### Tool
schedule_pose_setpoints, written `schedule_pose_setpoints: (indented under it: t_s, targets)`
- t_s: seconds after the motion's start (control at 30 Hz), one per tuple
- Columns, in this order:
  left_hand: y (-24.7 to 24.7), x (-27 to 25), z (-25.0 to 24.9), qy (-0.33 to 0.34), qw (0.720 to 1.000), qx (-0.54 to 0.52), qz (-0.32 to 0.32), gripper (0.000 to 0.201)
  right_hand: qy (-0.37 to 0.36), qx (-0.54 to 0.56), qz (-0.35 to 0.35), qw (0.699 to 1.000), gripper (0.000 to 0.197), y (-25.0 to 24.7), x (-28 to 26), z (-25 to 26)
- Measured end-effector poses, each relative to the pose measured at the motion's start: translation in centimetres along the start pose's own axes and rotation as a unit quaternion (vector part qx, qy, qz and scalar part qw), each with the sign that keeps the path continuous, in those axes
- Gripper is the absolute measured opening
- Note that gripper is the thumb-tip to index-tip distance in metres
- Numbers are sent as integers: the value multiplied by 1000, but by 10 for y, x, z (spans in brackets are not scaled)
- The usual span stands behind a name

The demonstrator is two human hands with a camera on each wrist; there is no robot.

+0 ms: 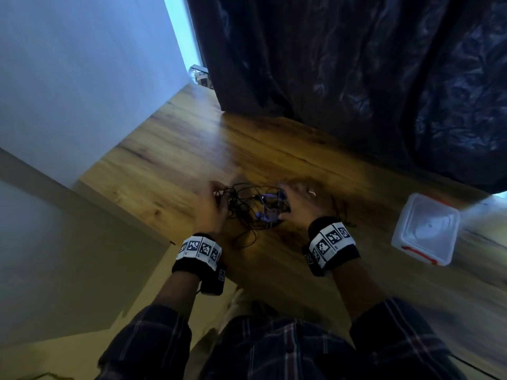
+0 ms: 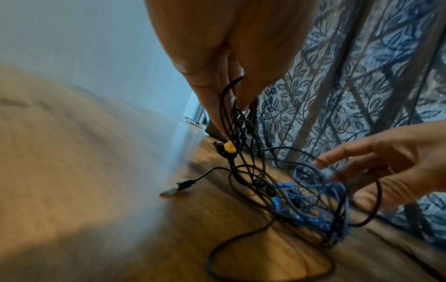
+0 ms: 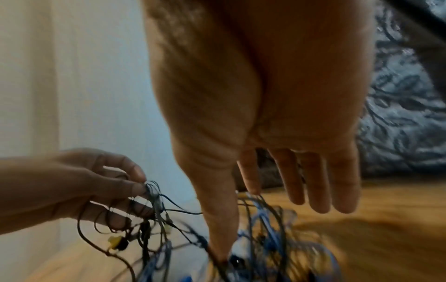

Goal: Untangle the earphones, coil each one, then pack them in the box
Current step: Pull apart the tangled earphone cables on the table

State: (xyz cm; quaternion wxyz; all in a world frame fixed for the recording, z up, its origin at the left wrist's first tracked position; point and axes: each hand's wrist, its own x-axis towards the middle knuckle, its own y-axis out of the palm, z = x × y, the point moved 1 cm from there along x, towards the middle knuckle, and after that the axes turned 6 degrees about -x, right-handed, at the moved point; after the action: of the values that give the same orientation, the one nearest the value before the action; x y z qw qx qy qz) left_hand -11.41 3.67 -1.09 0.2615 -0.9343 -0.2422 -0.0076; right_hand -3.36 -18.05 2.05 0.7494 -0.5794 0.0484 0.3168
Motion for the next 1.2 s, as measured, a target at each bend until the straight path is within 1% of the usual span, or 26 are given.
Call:
schedule_pose_setpoints:
  t_s: [0.07, 0.17, 0.23, 0.3, 0.4, 0.47, 0.53, 0.6, 0.63, 0.7, 0.73, 0.77, 0.83, 0.9, 0.97, 1.0, 1.07, 1.1, 1.2]
  targets:
    - [1, -3, -7, 8, 999, -32, -1, 7, -20, -1, -28, 999, 82, -6, -7, 13]
    - [3, -5, -26, 21, 997, -72, 9, 5, -87, 85, -75, 990, 76, -9, -4, 33]
    - [6, -5, -38, 44, 994, -101, 16, 8, -105, 126, -112, 980, 65, -8, 2, 40]
    - [8, -7, -49, 56, 989, -137, 17, 10, -106, 138, -149, 974, 52, -9, 6, 40]
    - [6, -7, -56, 62, 984, -165, 7, 11, -130, 145, -171, 966, 30, -18, 6, 33]
    - [3, -7, -54, 60, 987, -149, 0, 16, -144, 155, -177, 961, 22, -27, 1, 27]
    - [1, -6, -50, 47, 996, -73, 10, 21, -145, 172, -200, 954, 19, -39, -3, 22]
    - [-1, -5, -48, 3, 998, 20, 57, 25, -163, 173, -208, 949, 20, -52, -6, 21]
    - [-1, -5, -49, -18, 995, 55, 81, 27, -178, 160, -200, 950, 21, -58, -9, 22]
    - [-3, -6, -55, -32, 988, 91, 117, 37, -206, 113, -183, 955, 20, -67, -12, 24]
    - [-3, -6, -60, -27, 987, 91, 130, 42, -211, 91, -178, 957, 19, -70, -13, 25]
    - [-3, -8, -71, -16, 988, 67, 140, 46, -211, 76, -177, 958, 19, -74, -14, 27]
    - [0, -8, -94, -2, 989, -19, 149, 48, -219, 78, -191, 954, 17, -83, -19, 33]
    - [6, -5, -113, 15, 985, -108, 135, 35, -228, 109, -204, 946, 16, -97, -25, 42]
    - [10, 0, -121, 34, 978, -180, 97, 19, -229, 136, -198, 943, 16, -116, -35, 49]
    - [11, 3, -118, 42, 976, -199, 78, 15, -228, 149, -197, 942, 16, -124, -38, 52]
    - [13, 7, -112, 57, 978, -193, 60, 13, -226, 189, -209, 932, 17, -140, -43, 54]
    - [14, 9, -108, 61, 981, -171, 64, 12, -226, 214, -218, 925, 17, -148, -46, 55]
    - [22, 12, -89, 30, 992, -86, 86, 8, -214, 299, -257, 894, 19, -166, -50, 57]
